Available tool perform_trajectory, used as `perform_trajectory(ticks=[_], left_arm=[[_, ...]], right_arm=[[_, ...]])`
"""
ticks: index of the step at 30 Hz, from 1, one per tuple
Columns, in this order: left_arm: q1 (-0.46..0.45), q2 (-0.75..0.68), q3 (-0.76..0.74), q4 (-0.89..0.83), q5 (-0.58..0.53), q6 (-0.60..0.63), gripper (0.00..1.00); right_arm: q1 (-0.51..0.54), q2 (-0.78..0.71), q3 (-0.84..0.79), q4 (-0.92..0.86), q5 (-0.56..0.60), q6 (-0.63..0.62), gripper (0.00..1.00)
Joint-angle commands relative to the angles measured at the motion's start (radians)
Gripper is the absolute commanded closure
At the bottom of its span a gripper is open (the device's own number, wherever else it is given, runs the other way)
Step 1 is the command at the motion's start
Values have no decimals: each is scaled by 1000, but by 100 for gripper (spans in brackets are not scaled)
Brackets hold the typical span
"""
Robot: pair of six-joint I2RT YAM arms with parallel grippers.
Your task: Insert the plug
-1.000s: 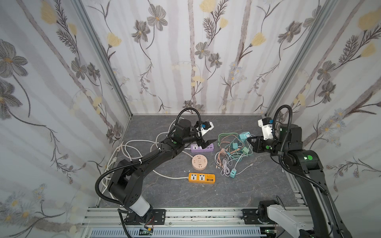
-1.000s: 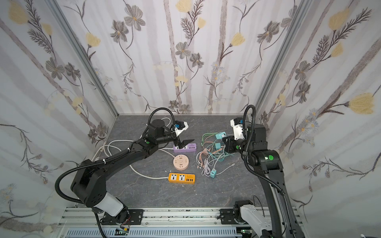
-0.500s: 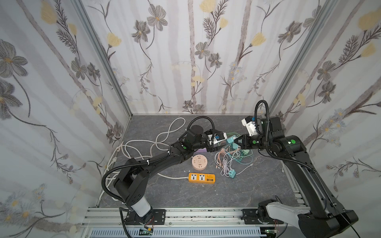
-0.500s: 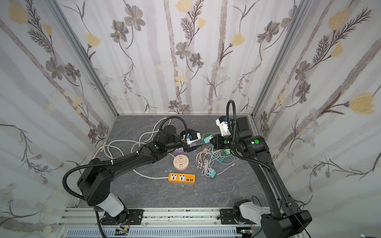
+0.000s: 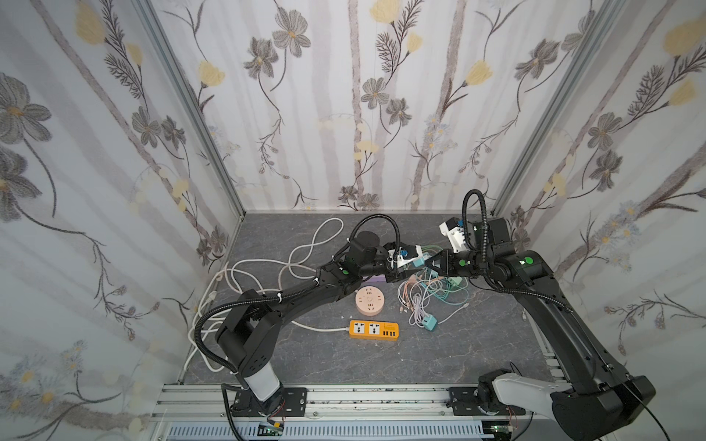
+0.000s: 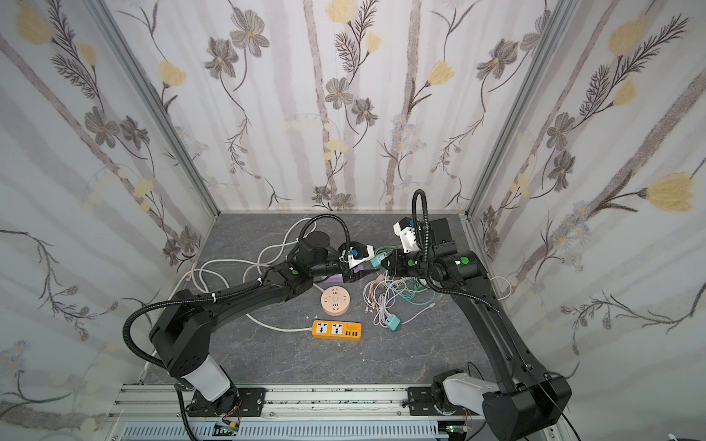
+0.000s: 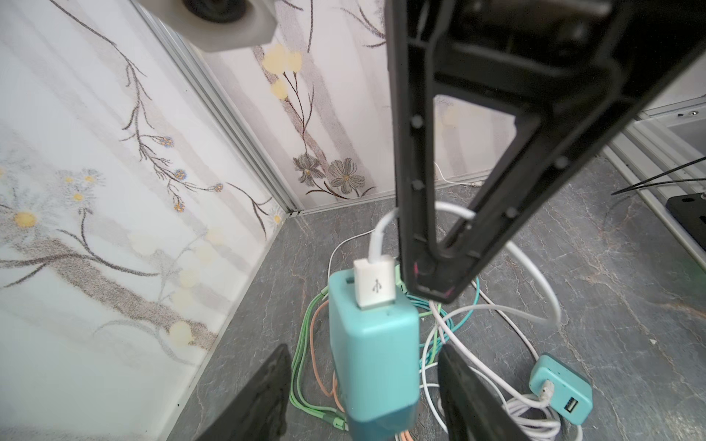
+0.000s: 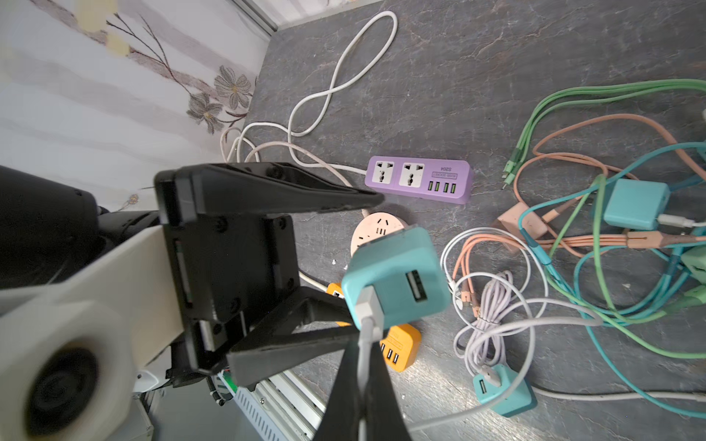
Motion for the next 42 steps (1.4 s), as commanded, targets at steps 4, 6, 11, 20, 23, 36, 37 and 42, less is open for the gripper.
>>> perform_trajectory(ticks=[4, 6, 11, 20, 23, 36, 37, 42], left_arm=[[0, 21, 19, 82, -25, -34, 53], [0, 14, 5, 110, -26, -43, 71], [36, -34, -33, 169, -16, -156, 89], [79, -191, -18, -37, -107, -282, 100], [83, -229, -14, -78, -149, -302, 100], [101, -231, 64, -176, -279, -367, 100], [104, -233, 60, -172, -273, -368, 100], [117, -235, 59, -178, -254, -390, 99]], right_arm=[[18, 2, -11, 88, -103, 0, 100], [18, -1, -19, 91, -103, -7, 100], [0, -26, -49, 104, -99, -92, 65], [-5, -235, -364, 507, -75, -315, 26], [-4, -279, -508, 704, -28, -330, 23], [57, -59, -566, 948, -236, -509, 22], [59, -41, -571, 956, -234, -514, 22], [79, 37, -594, 933, -223, -581, 23]])
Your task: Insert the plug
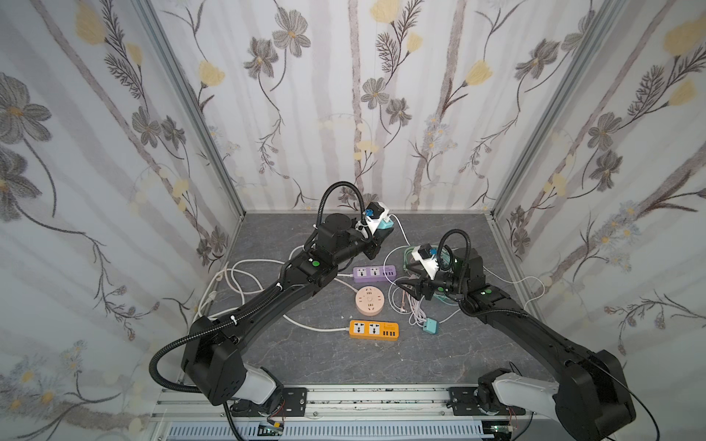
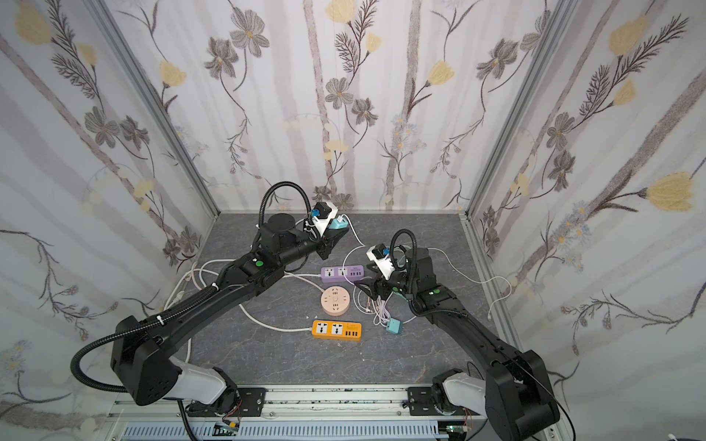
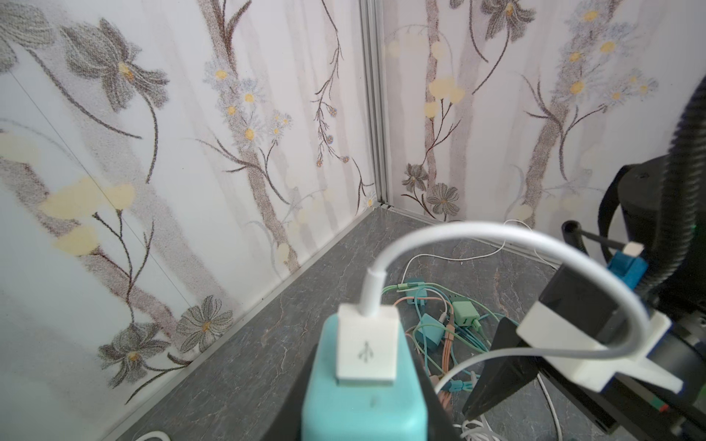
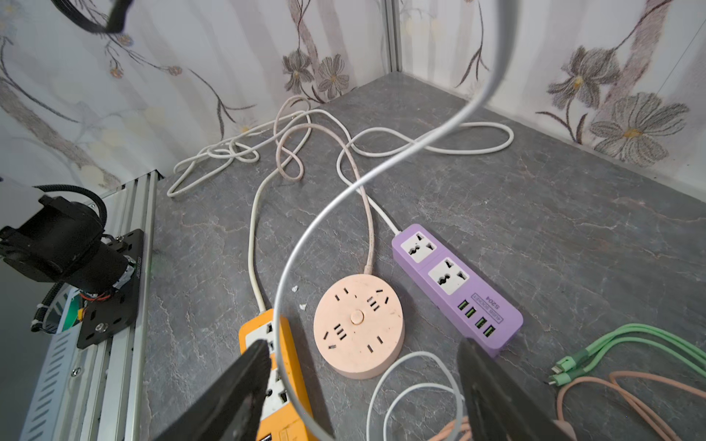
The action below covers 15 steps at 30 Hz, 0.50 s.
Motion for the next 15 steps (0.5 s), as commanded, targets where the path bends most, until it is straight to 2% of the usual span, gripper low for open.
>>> perform_trajectory(ticks=[1, 5, 7, 11, 13, 15], left_arm=[[6, -2, 6, 5, 2, -24, 99], [17, -12, 1, 6, 11, -47, 99], [21, -21, -9, 12, 8, -52, 99], [34, -53, -49, 21, -1, -29, 98], [45, -68, -75, 23, -1, -8, 98], [66, -77, -87, 0, -4, -12, 98]], right_arm=[[18, 40, -12, 42, -2, -94, 23], [39, 72, -59, 138, 88, -98, 31], [48, 88, -64, 162, 154, -100, 44], [55, 75, -91, 241, 181, -79, 81], [55, 43, -99, 280, 180, -49, 93], [58, 7, -85, 279, 172, -24, 100]])
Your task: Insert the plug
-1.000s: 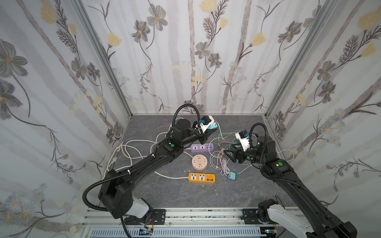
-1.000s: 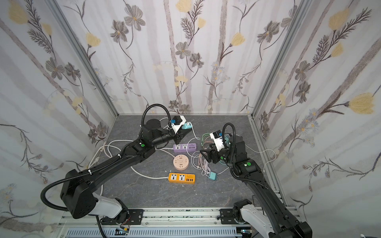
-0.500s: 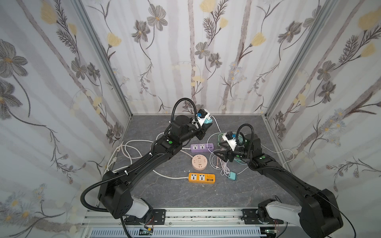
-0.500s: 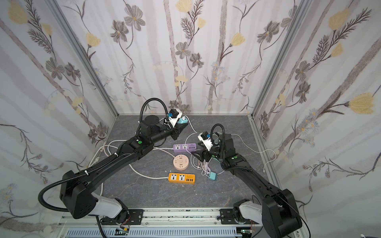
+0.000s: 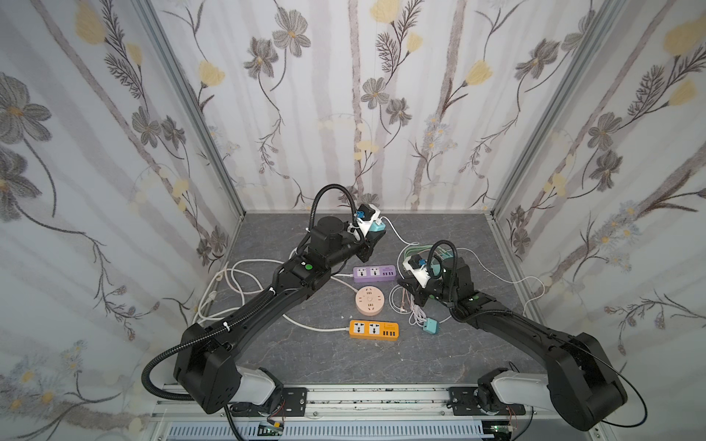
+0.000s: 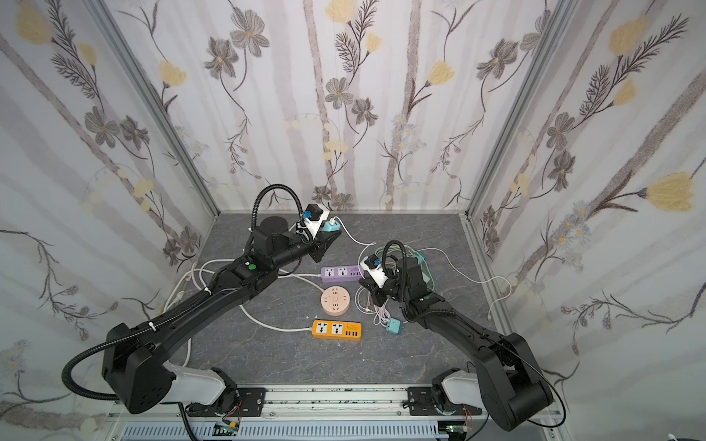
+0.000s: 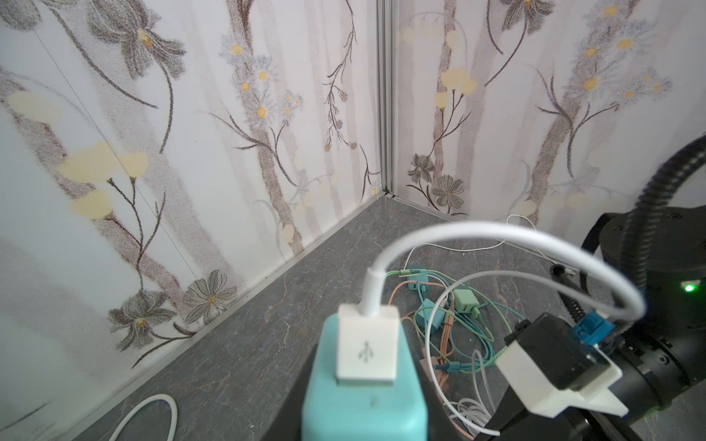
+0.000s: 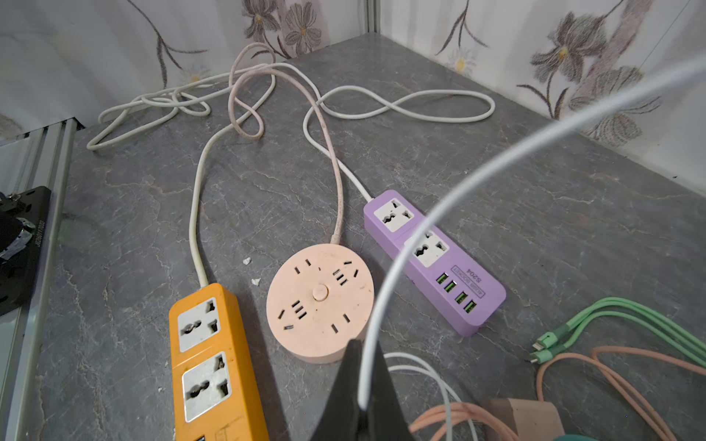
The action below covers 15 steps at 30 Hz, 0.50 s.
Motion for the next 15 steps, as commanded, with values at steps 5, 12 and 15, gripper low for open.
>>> perform_trajectory(ticks=[5, 12, 15], left_arm=[[60, -51, -50, 11, -43, 16, 98], [118, -36, -27, 34, -45, -17, 93], [152, -6, -28, 74, 27, -30, 89]], right_arm=[[2, -108, 78, 118, 33, 128, 100], [-66, -123, 268, 74, 63, 175, 100], [-124, -85, 379, 52, 46, 203, 100]])
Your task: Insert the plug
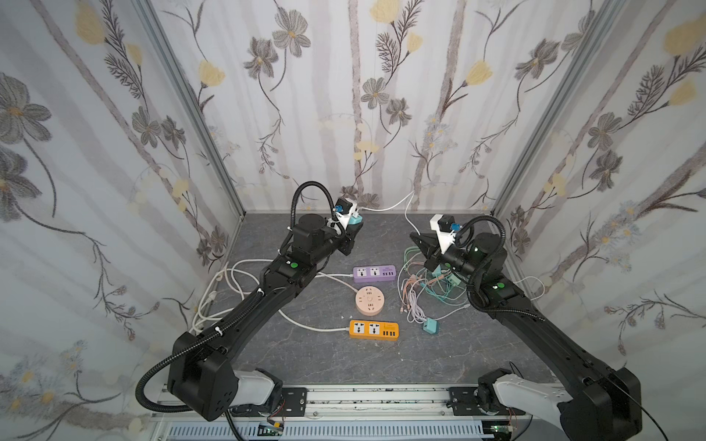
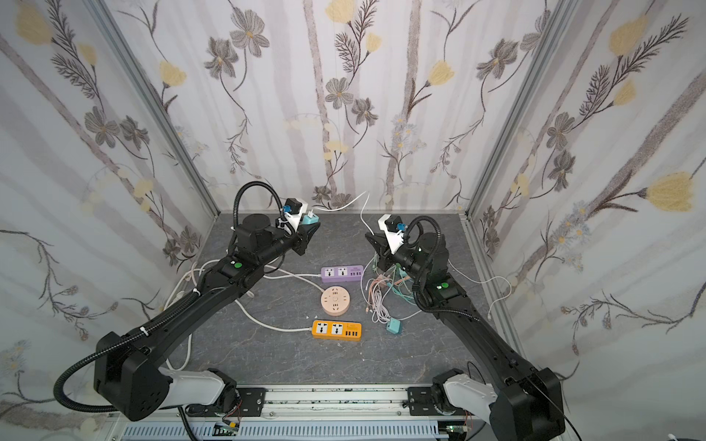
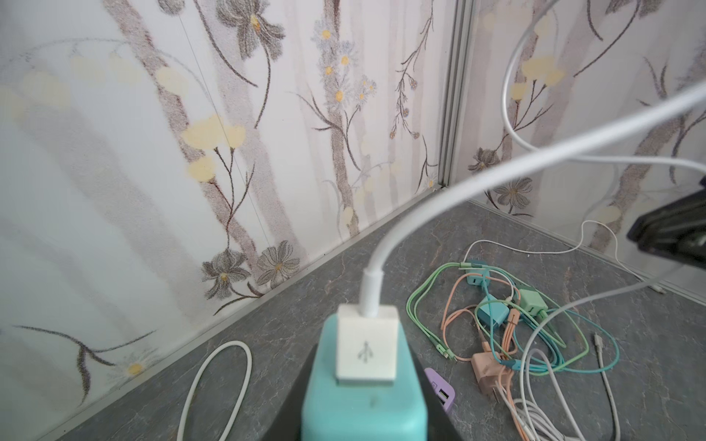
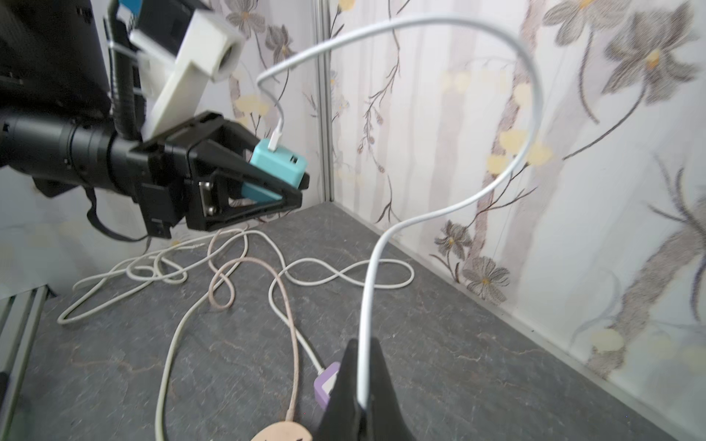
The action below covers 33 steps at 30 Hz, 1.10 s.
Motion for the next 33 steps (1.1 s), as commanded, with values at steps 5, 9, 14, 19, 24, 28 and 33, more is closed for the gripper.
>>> perform_trajectory(ticks=[5, 9, 14, 19, 24, 28, 33], left_arm=[[66, 123, 29, 121, 141, -51, 91], [77, 197, 92, 115, 174, -49, 91], [80, 250, 182, 106, 212, -37, 91], [83, 334, 298, 84, 214, -44, 91], [83, 394, 405, 81, 261, -79, 93], [80, 415, 446, 100, 302, -122, 93], [65, 411, 478, 107, 326, -177, 93]], right_arm=[[-73, 161, 270, -62, -10, 6, 100], [-86, 272, 456, -118, -29, -12, 100], [-90, 368, 684, -216, -35, -63, 100], [-101, 461, 899, -286, 26, -132, 100], [-110, 494, 1035, -304, 16, -194, 100], [-127, 452, 1043, -335, 66, -247, 100], [-148, 354, 1040, -378, 115, -323, 100]])
